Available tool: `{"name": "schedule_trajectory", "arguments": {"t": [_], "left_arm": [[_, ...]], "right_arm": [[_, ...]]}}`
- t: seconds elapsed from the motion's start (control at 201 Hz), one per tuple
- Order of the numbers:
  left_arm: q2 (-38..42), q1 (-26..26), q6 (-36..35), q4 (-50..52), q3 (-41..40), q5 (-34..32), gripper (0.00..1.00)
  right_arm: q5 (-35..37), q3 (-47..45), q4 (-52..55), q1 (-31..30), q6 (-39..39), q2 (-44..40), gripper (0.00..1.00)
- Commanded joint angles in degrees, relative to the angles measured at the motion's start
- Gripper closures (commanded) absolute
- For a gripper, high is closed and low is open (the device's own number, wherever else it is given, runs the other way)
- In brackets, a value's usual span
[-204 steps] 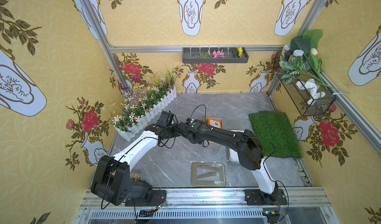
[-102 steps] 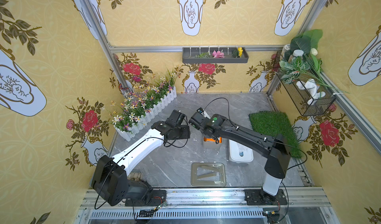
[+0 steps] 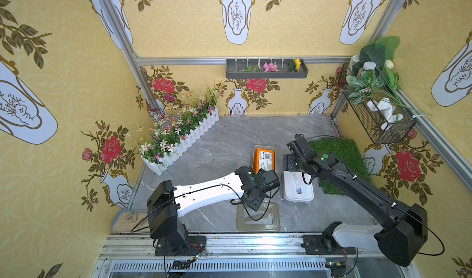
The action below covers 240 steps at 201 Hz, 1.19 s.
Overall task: Put the tissue paper into the tissue box
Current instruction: Place the paper towel in the tissue box, then pick up the box lid from the center of the board.
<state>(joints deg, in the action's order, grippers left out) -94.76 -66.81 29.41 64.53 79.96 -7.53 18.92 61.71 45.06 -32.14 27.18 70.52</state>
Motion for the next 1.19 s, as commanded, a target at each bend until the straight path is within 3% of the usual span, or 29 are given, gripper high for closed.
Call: {"name": "schedule_trajectory", "arguments": {"t": [0.0, 0.224, 0.672, 0.762, 0.951, 1.19], "left_arm": [[-0.88, -2.22, -2.91, 0.24, 0.45, 2.63, 0.36], [-4.33, -6.61, -9.52, -7.15, -2.05, 6.00, 0.38], [-12.56, -7.23, -16.58, -12.68, -1.11, 6.97, 0.45], [-13.32, -7.26, -16.89, -12.24, -1.41, 5.87, 0.51], [-12.79, -7.20, -17.10, -11.10, -1.66, 3.52, 0.75], [-9.95, -7.11, -17.82, -7.84, 1.34, 0.13, 0.86]], "right_arm": [[-1.42, -2.09, -0.44, 0.15, 1.30, -2.79, 0.12], [-1.62, -5.41, 0.54, 0.15, 1.85, -6.85, 0.11], [1.16, -4.30, 5.03, 0.24, 0.77, -10.93, 0.11], [1.38, -4.34, 5.21, 0.24, 0.85, -11.35, 0.11], [1.60, -4.49, 5.13, 0.25, 1.14, -12.15, 0.11], [2.20, -4.31, 4.51, 0.80, -0.55, -13.94, 0.11]]}}
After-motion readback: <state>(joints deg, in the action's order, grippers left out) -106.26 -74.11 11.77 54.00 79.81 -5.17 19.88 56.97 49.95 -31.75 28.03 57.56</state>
